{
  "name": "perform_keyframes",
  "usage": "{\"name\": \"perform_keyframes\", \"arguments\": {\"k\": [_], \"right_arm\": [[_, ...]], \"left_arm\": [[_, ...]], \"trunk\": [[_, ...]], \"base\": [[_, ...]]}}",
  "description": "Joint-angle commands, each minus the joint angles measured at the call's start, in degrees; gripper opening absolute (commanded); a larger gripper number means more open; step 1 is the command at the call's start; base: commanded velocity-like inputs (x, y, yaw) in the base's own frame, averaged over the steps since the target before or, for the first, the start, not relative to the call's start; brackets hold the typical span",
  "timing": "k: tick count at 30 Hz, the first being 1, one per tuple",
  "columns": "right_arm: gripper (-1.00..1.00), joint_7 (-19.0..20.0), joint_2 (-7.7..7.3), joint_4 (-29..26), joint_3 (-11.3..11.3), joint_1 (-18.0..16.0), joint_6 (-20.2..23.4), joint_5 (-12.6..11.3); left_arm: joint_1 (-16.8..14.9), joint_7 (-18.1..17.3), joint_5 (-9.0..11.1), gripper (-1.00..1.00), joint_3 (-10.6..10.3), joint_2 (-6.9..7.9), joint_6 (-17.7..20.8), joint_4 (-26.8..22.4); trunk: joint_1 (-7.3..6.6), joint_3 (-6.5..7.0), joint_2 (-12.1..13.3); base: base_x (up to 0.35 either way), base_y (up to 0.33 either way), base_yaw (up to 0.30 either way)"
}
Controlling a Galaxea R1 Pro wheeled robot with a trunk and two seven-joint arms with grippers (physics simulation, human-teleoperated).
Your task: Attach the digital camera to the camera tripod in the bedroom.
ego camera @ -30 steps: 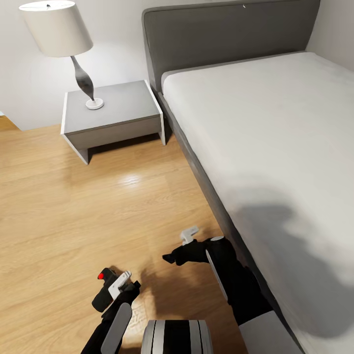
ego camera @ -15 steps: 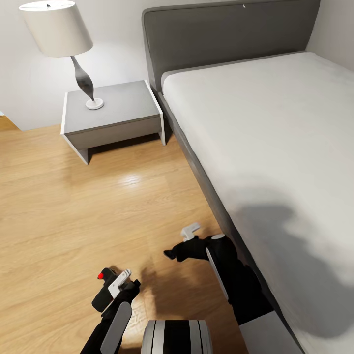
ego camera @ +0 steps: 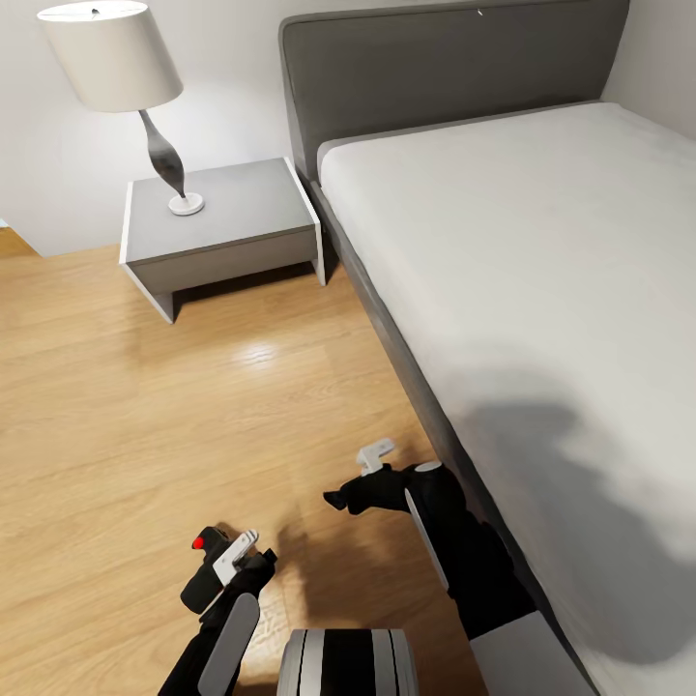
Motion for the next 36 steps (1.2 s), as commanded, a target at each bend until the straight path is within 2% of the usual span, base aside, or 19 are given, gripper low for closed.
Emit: {"name": "perform_keyframes", "arguments": {"k": [1,36], "right_arm": [[1.00,0.5,0.02,0.0,0.0,0.0,0.2,0.6],[1.00,0.4,0.02,0.5,-0.2,0.0,0.1,0.6]], "left_arm": [[0.0,0.4,0.2,1.00,-0.1,0.01,0.2,-0.1],[0.0,0.3,0.2,1.00,-0.2,0.10,0.2,-0.1]], "trunk": [[-0.01,-0.04,0.0],[-0.01,-0.04,0.0]], "base": [[0.000,0.000,0.000],[0.000,0.000,0.000]]}}
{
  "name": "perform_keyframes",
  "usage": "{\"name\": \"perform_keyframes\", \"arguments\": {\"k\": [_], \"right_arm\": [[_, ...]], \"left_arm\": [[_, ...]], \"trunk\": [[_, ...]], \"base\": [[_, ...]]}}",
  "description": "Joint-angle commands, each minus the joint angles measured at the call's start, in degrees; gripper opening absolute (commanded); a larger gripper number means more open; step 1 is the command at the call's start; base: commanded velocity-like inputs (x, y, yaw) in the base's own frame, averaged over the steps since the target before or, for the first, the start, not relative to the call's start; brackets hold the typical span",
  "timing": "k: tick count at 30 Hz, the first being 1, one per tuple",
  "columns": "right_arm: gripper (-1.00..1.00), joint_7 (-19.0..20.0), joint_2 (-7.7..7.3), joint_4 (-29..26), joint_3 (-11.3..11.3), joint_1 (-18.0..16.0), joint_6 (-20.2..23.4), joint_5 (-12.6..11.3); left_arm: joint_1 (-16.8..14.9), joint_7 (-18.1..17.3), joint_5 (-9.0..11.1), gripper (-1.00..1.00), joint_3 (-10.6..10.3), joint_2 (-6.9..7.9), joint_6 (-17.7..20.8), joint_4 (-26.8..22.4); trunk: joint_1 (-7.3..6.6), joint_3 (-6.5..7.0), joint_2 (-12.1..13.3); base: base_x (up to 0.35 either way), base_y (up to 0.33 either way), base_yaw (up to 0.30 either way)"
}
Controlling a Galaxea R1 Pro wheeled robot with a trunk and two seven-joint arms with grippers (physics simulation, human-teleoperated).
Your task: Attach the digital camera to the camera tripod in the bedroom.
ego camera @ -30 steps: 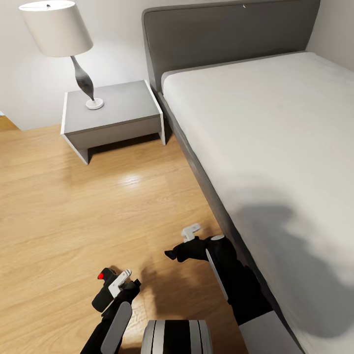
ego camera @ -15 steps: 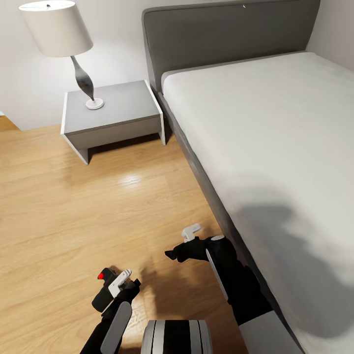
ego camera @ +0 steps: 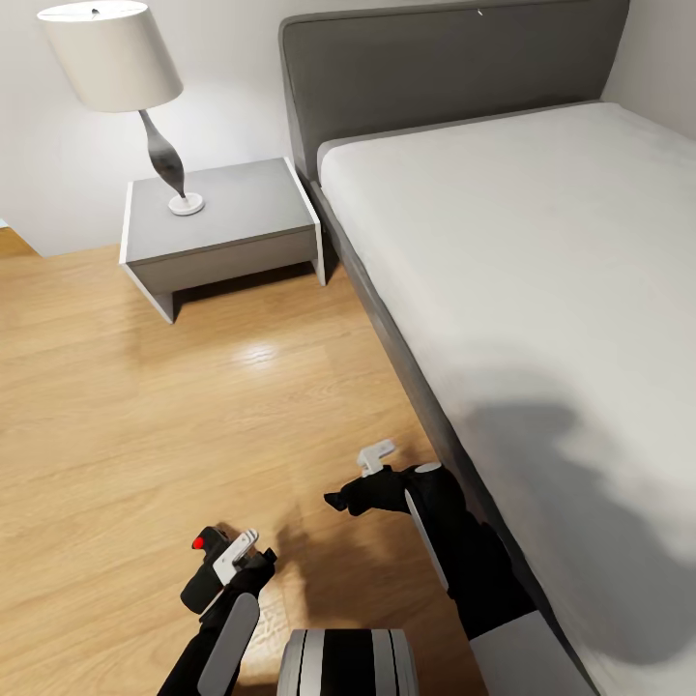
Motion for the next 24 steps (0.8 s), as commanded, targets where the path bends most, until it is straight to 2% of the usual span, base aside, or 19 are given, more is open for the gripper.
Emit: {"name": "perform_keyframes", "arguments": {"k": [1,8,24], "right_arm": [[1.00,0.5,0.02,-0.1,0.0,0.0,0.2,0.6],[1.00,0.5,0.02,-0.1,0.0,0.0,0.2,0.6],[1.00,0.5,0.02,-0.1,-0.1,0.0,0.4,0.7]], "left_arm": [[0.0,0.4,0.2,1.00,-0.1,0.02,0.2,-0.1],[0.0,0.4,0.2,1.00,-0.1,0.02,0.2,-0.1],[0.0,0.4,0.2,1.00,-0.1,0.10,0.2,-0.2]], "trunk": [[-0.01,-0.04,0.0],[-0.01,-0.04,0.0],[0.40,-3.58,-0.2]], "base": [[0.000,0.000,0.000],[0.000,0.000,0.000],[0.000,0.000,0.000]]}}
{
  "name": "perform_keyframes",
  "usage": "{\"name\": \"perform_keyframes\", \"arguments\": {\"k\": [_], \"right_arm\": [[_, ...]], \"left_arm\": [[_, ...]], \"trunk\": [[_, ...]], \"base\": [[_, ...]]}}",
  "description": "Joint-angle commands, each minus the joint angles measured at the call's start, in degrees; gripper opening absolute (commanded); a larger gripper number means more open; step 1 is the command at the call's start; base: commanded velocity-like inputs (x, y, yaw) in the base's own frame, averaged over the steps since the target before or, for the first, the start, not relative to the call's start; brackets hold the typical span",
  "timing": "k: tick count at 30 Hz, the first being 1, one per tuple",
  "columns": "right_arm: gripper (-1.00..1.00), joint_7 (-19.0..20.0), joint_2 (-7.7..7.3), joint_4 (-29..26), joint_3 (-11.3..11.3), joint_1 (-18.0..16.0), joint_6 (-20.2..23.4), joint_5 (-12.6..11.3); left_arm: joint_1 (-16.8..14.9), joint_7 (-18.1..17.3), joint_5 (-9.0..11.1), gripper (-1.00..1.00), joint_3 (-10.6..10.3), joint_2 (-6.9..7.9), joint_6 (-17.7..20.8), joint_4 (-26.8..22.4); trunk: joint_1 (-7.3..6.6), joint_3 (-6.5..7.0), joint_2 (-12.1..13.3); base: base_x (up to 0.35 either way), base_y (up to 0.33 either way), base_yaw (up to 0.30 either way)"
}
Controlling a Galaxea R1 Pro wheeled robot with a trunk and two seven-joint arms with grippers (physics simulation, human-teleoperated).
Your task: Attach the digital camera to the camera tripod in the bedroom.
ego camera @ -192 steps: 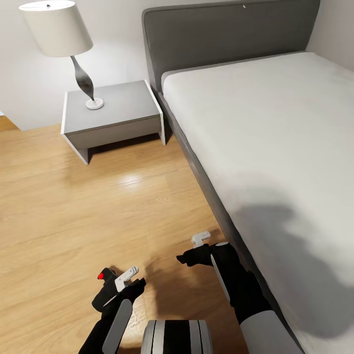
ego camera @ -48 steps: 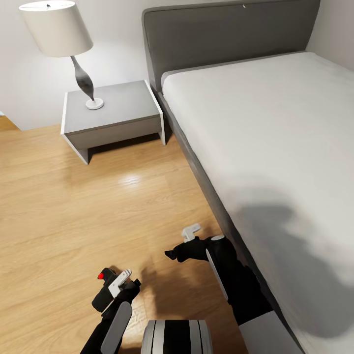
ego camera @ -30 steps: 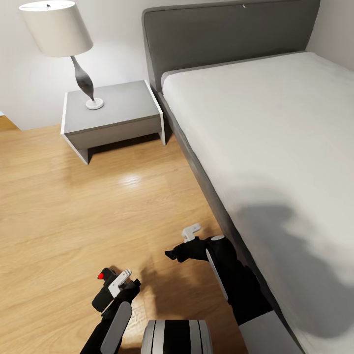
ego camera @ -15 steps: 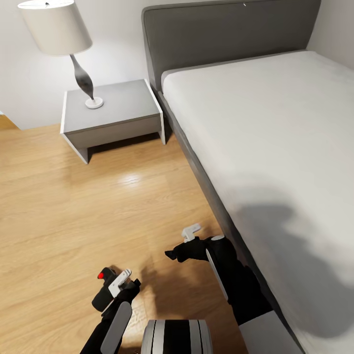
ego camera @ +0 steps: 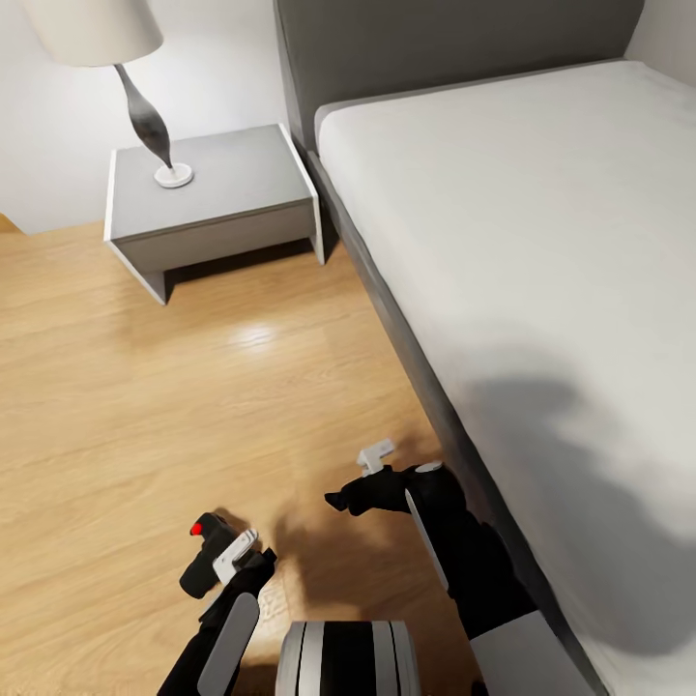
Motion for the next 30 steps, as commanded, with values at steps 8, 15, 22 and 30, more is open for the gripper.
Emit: {"name": "perform_keyframes", "arguments": {"k": [8,15,22,30], "right_arm": [[1.00,0.4,0.02,-0.1,0.0,0.0,0.3,0.7],[1.00,0.4,0.02,-0.1,-0.1,0.0,0.4,0.7],[1.00,0.4,0.02,-0.1,-0.1,0.0,0.4,0.7],[1.00,0.4,0.02,-0.1,-0.2,0.0,0.4,0.7]], "left_arm": [[0.0,0.4,0.2,1.00,-0.1,0.02,0.2,-0.1],[0.0,0.4,0.2,1.00,-0.1,0.02,0.2,-0.1],[0.0,0.4,0.2,1.00,-0.1,0.02,0.2,-0.1],[0.0,0.4,0.2,1.00,-0.1,0.01,0.2,-0.1]], "trunk": [[0.19,-1.82,-0.1],[0.37,-3.37,-0.2],[0.37,-3.37,-0.2],[0.37,-3.37,-0.2]], "base": [[0.000,0.000,0.000],[0.000,0.000,0.000],[0.000,0.000,0.000],[0.000,0.000,0.000]]}}
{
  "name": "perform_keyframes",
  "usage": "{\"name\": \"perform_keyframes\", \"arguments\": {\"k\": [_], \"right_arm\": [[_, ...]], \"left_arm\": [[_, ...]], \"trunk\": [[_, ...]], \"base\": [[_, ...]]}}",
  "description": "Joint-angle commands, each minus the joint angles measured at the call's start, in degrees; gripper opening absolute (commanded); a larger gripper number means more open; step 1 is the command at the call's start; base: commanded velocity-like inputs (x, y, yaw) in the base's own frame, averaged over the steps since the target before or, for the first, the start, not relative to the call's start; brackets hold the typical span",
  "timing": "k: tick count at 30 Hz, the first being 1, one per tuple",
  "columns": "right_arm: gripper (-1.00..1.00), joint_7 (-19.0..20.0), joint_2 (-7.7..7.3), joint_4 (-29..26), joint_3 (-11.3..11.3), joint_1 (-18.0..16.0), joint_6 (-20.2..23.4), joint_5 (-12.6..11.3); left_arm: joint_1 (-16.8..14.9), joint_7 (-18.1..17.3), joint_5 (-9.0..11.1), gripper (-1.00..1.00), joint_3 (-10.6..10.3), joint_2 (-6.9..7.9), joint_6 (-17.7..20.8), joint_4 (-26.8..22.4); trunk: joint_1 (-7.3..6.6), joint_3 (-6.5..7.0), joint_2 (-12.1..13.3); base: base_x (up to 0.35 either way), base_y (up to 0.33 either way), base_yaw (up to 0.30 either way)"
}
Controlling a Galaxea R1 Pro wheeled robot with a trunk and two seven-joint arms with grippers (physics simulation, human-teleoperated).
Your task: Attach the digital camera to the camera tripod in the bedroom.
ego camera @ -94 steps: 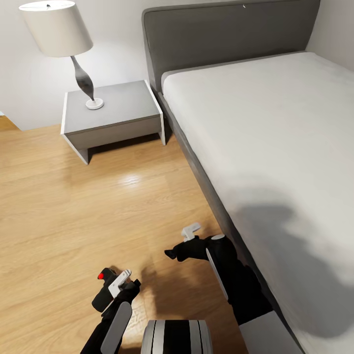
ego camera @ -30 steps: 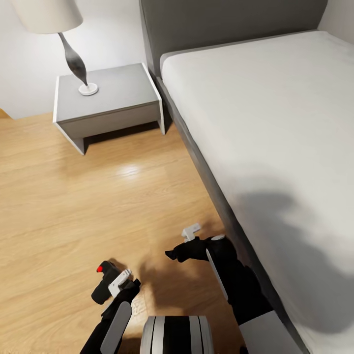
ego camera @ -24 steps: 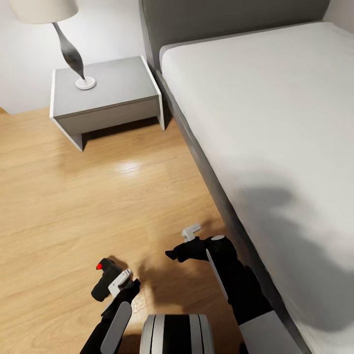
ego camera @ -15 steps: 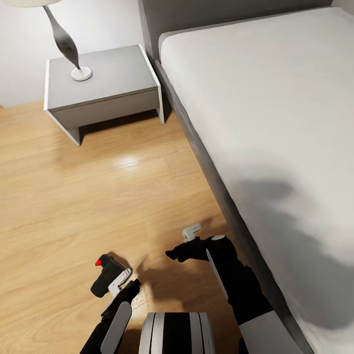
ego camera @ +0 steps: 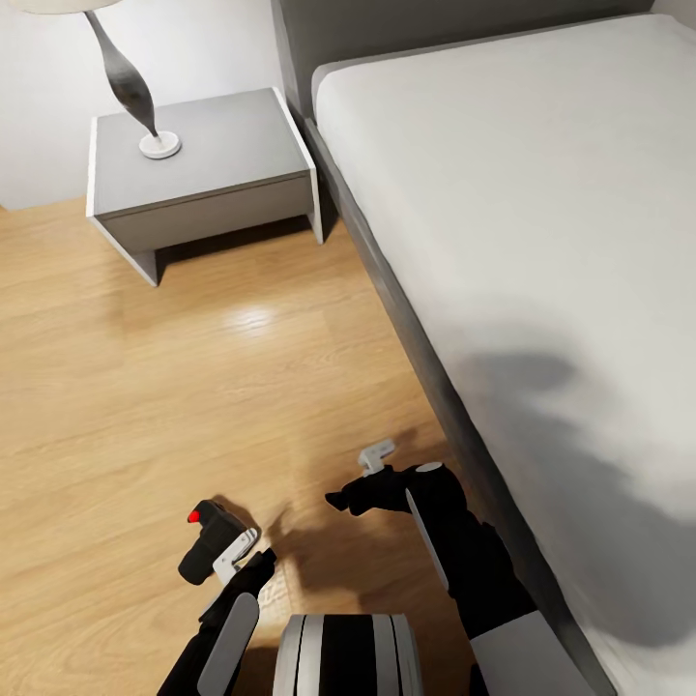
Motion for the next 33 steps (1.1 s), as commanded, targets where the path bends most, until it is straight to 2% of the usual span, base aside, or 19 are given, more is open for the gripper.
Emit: {"name": "perform_keyframes", "arguments": {"k": [1,33], "right_arm": [[1.00,0.5,0.02,-0.1,0.0,0.0,0.1,0.6],[1.00,0.5,0.02,-0.1,-0.1,0.0,0.2,0.7]], "left_arm": [[0.0,0.4,0.2,1.00,-0.1,0.02,0.2,-0.1],[0.0,0.4,0.2,1.00,-0.1,0.03,0.2,-0.1]], "trunk": [[-0.01,-0.03,0.0],[0.02,-0.26,0.0]], "base": [[0.000,0.000,0.000],[0.000,0.000,0.000]]}}
